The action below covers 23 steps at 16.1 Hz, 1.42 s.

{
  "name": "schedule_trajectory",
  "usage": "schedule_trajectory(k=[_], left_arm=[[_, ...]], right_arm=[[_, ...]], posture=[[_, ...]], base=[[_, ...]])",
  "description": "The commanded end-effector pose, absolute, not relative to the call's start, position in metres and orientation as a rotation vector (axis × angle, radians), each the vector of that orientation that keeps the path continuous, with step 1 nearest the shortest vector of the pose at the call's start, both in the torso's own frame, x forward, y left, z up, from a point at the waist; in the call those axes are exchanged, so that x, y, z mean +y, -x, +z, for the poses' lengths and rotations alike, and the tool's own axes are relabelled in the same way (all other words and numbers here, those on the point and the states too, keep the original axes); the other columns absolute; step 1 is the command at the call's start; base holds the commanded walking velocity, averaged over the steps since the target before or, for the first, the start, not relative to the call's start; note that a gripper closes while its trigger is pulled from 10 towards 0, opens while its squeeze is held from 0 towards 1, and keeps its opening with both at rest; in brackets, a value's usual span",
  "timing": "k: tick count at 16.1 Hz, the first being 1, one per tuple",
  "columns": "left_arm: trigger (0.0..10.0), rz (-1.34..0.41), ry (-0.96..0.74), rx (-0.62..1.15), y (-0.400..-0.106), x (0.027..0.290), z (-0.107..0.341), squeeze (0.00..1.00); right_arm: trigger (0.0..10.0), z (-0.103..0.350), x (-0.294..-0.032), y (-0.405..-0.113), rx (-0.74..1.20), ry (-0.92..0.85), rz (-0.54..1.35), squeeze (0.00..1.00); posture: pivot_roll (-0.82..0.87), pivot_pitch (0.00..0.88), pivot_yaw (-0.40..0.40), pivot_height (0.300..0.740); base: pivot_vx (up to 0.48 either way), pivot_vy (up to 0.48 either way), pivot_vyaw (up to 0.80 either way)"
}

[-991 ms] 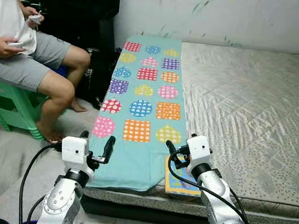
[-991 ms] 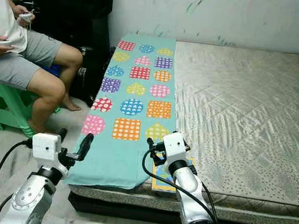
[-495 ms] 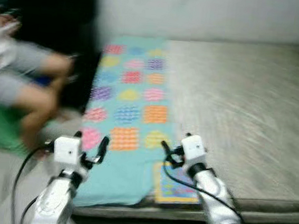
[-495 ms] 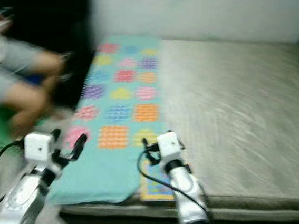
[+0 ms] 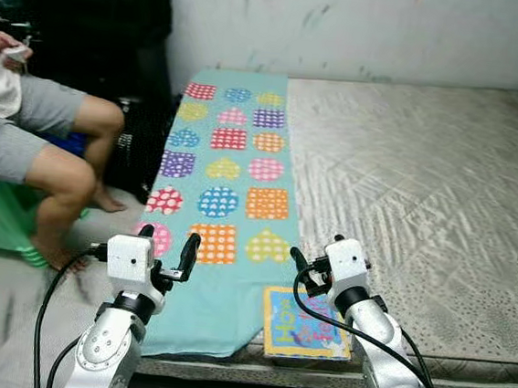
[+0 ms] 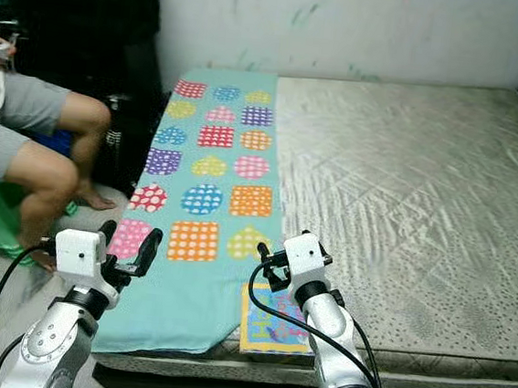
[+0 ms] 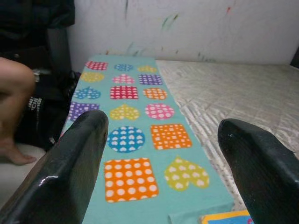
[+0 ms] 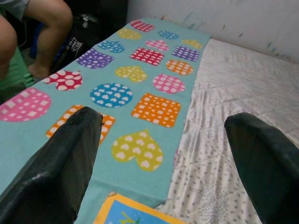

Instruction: Clean up the room

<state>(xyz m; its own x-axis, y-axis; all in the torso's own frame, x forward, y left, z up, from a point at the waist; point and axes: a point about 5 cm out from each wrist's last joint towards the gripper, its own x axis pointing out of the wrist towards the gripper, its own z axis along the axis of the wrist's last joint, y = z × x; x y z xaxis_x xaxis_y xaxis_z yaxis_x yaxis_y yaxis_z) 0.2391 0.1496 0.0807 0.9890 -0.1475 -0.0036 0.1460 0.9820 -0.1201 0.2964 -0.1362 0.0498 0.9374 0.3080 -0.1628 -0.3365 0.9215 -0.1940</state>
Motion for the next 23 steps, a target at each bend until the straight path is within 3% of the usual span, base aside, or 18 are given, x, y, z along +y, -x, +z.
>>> schedule_trajectory(k=[1,23], left_arm=[[10.0,-0.143,0.103,0.033,-0.2393,0.1514,0.0776,0.00],[10.0,-0.156,0.107,0.030,-0.2409,0.1465,0.0773,0.00]], right_arm=[[10.0,0.0530,-0.1344,-0.2991,0.115,0.231,0.339,0.00],[10.0,0.0519,-0.1345,-0.2999,0.114,0.242,0.344,0.00]], posture=[[-0.09,0.000,0.051,0.740],[-0.09,0.000,0.050,0.740]], base=[[0.000,0.000,0.00],[0.000,-0.300,0.00]])
